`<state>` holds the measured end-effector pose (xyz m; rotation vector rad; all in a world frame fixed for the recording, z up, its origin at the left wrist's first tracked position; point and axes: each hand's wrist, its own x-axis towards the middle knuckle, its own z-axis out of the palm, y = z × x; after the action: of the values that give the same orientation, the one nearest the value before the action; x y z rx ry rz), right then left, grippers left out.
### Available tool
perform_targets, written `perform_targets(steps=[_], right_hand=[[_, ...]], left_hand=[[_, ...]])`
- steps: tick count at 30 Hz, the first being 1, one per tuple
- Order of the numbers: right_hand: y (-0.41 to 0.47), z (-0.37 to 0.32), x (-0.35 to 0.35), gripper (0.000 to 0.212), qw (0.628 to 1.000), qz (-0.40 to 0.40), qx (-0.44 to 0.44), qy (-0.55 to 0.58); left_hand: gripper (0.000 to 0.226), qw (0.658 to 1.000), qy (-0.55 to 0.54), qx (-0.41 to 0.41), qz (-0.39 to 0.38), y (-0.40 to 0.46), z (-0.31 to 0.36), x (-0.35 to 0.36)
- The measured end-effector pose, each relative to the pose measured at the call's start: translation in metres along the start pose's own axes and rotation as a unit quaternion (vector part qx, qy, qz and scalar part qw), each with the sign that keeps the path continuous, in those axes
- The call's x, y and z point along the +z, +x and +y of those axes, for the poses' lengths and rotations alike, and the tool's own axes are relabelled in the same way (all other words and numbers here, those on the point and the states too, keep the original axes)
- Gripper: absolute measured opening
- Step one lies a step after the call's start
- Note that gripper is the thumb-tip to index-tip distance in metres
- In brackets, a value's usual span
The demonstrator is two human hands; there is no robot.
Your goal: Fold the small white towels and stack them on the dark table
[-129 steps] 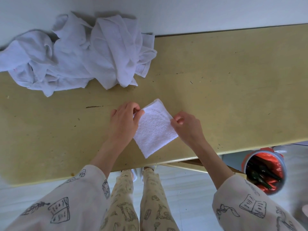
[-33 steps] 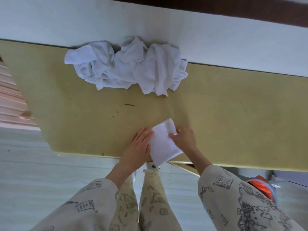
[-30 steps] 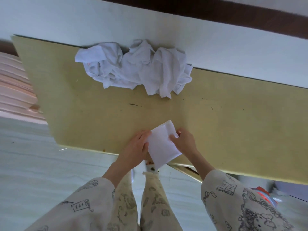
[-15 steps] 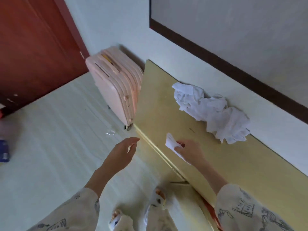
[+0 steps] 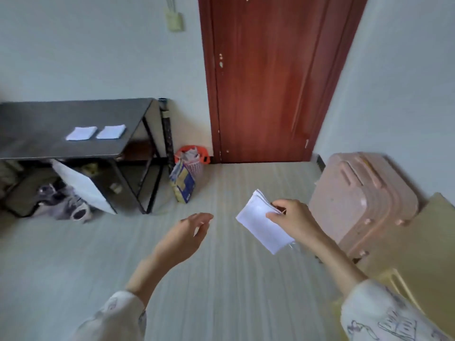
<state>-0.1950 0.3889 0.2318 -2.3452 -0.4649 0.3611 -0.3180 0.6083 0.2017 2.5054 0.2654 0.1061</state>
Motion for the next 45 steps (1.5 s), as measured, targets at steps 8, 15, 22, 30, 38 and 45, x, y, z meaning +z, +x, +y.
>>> perform_targets(steps=[8, 15, 22, 30, 38, 45], right_hand=[[0.071, -0.192, 0.112, 0.011, 0.987, -0.089, -0.136, 0.001], [0.152, -0.304, 0.203, 0.011, 0.967, -0.141, -0.213, -0.015], [0.252, -0.407, 0.285, 0.013, 0.949, -0.195, -0.247, -0.004], [0.341, -0.510, 0.373, 0.018, 0.920, -0.275, -0.277, -0.028], [0.426, -0.602, 0.479, 0.008, 0.915, -0.310, -0.259, -0.018], [0.498, -0.656, 0.543, 0.014, 0.930, -0.321, -0.175, 0.038]], left_hand=[[0.028, 0.987, -0.020, -0.101, 0.128, -0.042, -0.138, -0.147], [0.029, 0.975, -0.040, -0.148, 0.161, -0.019, -0.247, -0.218], [0.026, 0.956, -0.093, -0.198, 0.195, 0.041, -0.356, -0.295], [0.029, 0.936, -0.182, -0.217, 0.207, 0.100, -0.474, -0.369], [0.018, 0.944, -0.270, -0.161, 0.101, 0.185, -0.601, -0.460], [0.028, 0.950, -0.284, -0.118, 0.048, 0.253, -0.695, -0.516]])
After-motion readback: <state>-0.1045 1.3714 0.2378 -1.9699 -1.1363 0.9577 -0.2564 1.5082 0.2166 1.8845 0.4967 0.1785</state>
